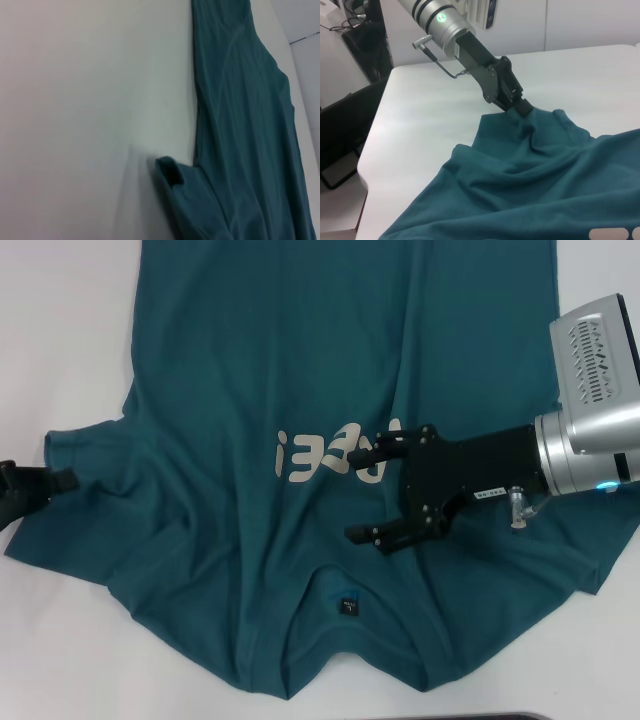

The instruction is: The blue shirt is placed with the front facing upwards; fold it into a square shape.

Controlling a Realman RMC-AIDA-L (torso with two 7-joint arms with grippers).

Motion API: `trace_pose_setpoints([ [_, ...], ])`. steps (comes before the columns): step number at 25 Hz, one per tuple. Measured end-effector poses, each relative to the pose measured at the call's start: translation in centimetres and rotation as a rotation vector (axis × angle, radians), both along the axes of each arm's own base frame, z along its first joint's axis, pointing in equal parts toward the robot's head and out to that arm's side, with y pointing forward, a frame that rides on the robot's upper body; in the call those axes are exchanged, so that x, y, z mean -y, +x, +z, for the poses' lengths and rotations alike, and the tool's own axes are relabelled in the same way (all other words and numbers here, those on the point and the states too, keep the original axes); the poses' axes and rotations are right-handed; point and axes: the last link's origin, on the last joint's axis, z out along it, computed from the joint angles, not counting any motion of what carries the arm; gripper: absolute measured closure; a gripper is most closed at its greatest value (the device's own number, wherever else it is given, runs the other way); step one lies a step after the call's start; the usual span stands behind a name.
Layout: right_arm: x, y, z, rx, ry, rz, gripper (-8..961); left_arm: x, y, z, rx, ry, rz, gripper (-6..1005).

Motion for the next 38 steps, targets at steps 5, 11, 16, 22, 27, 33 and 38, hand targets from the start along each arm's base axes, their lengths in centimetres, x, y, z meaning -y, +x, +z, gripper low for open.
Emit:
trace_pose_setpoints([
  [5, -0.1, 0.0, 0.0, 0.001, 0.003, 0.001, 54, 0.1, 0.0, 0.2, 0.002, 0.004, 0.0, 871],
  [11, -0.1, -0.1, 0.0, -0.005, 0.006, 0.002, 54, 0.7, 0.2, 1.8, 0.038, 0.033, -0.028, 995],
  [16, -0.2, -0.2, 0.0, -0.006, 0.008, 0.004, 55, 1.0, -0.2, 3.3, 0.014, 0.049, -0.015, 997],
  [22, -0.3, -0.3, 0.0, -0.006, 0.006, 0.007, 55, 0.6, -0.8, 4.2, -0.038, 0.066, 0.03, 996],
  [27, -0.3, -0.3, 0.0, -0.006, 0.004, 0.005, 56, -0.1, -1.0, 4.9, -0.071, 0.089, 0.053, 994],
  [33, -0.3, -0.4, 0.0, -0.006, 0.005, 0.006, 56, -0.5, -1.2, 5.9, -0.121, 0.08, 0.08, 992],
  [38, -0.4, -0.4, 0.0, -0.005, 0.007, 0.006, 57, -0.7, -1.2, 6.0, -0.14, 0.063, 0.089, 993],
])
